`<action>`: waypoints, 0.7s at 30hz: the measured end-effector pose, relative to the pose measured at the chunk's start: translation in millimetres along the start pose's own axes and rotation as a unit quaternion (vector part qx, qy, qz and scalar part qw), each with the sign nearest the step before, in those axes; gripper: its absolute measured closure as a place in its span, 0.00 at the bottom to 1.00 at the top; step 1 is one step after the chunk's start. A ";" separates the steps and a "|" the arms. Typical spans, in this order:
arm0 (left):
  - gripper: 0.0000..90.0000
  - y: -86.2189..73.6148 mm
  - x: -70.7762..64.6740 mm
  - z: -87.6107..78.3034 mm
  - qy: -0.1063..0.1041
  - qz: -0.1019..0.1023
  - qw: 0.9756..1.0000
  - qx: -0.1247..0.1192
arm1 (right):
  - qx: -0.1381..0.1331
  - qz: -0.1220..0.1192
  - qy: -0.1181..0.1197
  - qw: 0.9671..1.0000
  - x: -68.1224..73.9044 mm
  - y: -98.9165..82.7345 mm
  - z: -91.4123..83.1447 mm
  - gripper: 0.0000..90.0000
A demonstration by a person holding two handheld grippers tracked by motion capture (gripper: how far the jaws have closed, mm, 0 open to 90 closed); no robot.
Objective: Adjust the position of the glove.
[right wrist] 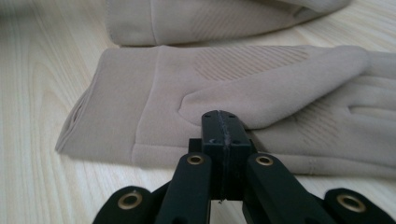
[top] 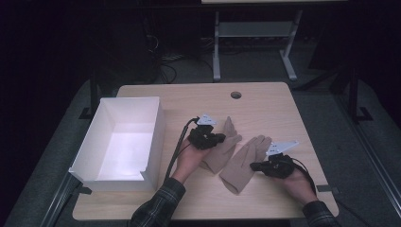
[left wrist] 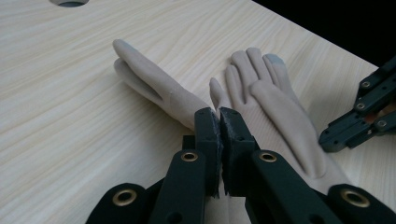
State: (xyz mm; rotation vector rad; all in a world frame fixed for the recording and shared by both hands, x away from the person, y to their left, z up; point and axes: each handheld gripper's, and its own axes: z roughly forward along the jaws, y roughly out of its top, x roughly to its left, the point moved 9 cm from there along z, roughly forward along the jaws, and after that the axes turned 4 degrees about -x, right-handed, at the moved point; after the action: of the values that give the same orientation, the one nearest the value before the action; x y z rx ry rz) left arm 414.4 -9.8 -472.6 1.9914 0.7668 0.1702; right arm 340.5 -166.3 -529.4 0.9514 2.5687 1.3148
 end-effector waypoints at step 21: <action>0.96 9.4 -48.0 16.6 -0.049 0.046 0.998 0.002 | 0.002 0.001 -0.002 1.000 0.6 0.6 5.8 1.00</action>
State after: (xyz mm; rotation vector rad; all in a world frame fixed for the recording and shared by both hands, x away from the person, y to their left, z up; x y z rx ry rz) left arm 387.5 -53.1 -464.6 2.0239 0.6138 0.1234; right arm 342.5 -161.6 -532.5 0.9567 2.5684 1.3066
